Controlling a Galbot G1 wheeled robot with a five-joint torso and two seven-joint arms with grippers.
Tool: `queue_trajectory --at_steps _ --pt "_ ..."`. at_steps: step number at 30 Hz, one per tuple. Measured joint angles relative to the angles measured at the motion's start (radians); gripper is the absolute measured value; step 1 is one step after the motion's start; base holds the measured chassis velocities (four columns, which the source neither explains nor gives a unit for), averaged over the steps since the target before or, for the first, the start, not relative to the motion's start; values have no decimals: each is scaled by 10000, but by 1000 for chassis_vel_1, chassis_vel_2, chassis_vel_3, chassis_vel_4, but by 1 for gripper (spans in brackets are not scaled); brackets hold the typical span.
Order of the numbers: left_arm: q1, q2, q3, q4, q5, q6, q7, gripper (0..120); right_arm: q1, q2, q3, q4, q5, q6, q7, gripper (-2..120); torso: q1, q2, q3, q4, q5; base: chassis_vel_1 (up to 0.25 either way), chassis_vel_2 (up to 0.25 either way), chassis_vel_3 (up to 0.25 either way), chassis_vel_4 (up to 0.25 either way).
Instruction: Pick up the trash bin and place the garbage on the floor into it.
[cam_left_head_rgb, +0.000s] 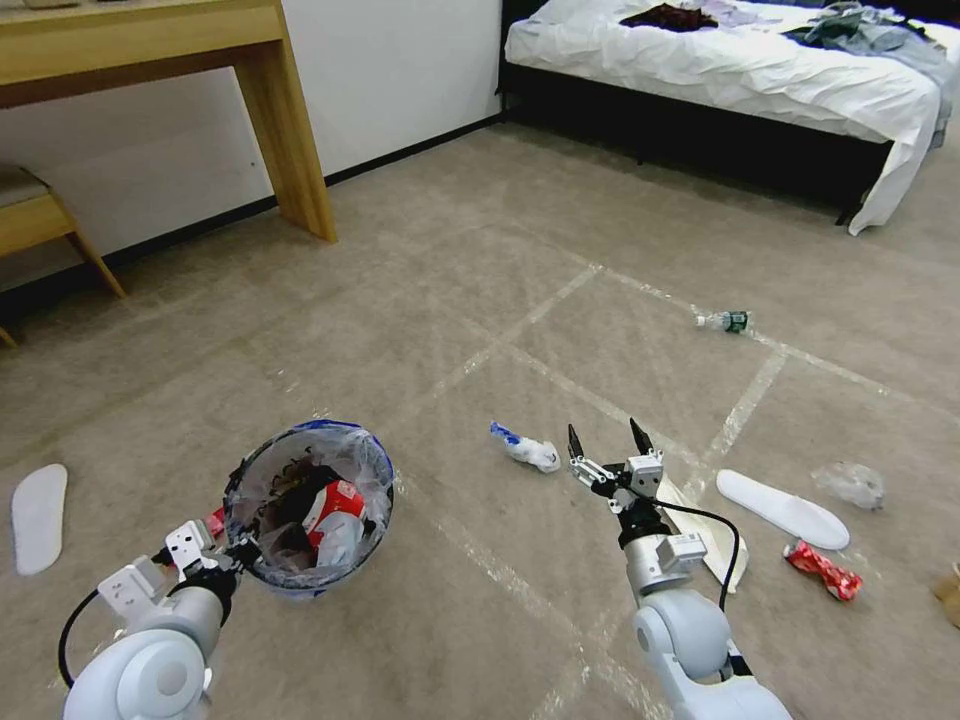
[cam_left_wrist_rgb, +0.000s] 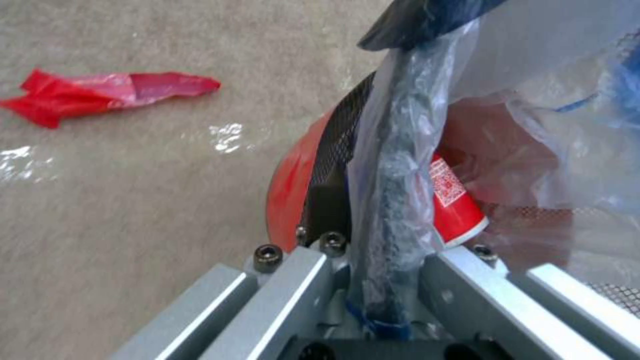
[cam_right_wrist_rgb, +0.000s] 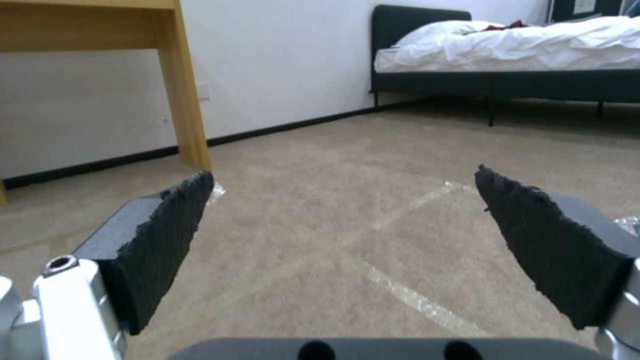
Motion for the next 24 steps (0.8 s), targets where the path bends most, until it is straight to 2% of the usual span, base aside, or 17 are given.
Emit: queue_trajectory --at_steps 19,24 --pt "-22 98 8 11 -22 9 5 0 52 -7 -1 -4 5 2 -11 100 0 2 1 0 0 -132 137 130 -129" --pt "-56 125 5 35 -53 9 6 0 71 9 -27 -7 4 1 -9 100 1 2 1 0 0 -73 84 51 -74"
